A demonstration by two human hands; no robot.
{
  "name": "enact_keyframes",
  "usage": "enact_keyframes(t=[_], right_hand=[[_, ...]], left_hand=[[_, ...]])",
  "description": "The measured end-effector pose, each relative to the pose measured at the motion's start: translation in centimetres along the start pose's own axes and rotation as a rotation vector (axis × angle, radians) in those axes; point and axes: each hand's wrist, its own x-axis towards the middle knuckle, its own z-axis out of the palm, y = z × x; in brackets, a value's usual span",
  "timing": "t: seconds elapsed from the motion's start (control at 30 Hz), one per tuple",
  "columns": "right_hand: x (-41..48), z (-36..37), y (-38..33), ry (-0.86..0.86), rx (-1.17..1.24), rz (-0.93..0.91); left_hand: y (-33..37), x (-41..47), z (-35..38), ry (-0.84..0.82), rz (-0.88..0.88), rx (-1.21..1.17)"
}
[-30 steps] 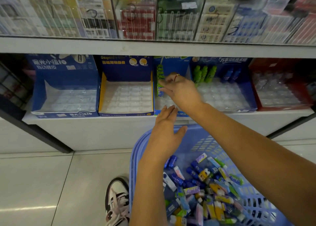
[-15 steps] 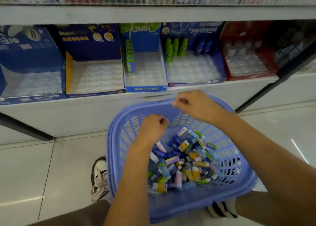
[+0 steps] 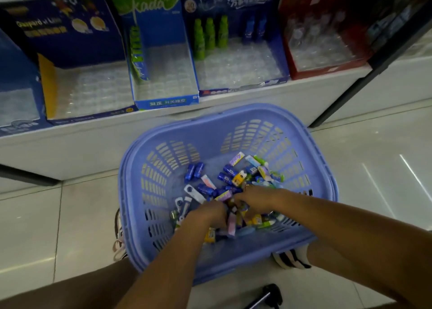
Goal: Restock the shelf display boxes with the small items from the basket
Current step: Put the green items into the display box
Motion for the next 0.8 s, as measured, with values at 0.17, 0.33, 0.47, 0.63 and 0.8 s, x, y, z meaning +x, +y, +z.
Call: enact_keyframes(t=[0.17, 0.33, 0.47, 0.63, 0.8], right_hand=[[0.3, 0.1, -0.1, 0.001, 0.033, -0.077], [0.1, -0.8, 0.4, -0.080, 0.091, -0.056], [-0.2, -0.6, 0.9, -0.040, 0.102, 0.043], [-0.8, -2.6, 2.1, -0.103, 0.161, 0.152], [-4.2, -5.3, 4.2, -0.064, 0.768, 0.195]], left_hand=[[0.5, 1.3, 0.1, 0.186, 0.041, -0.181], [1.8, 1.9, 0.3, 0.236, 0.077, -0.307], [2.1, 2.1, 0.6, 0.290, 0.134, -0.330], [2.4, 2.0, 0.8, 0.348, 0.243, -0.243], [2.7, 2.1, 1.2, 0.347, 0.279, -0.189]])
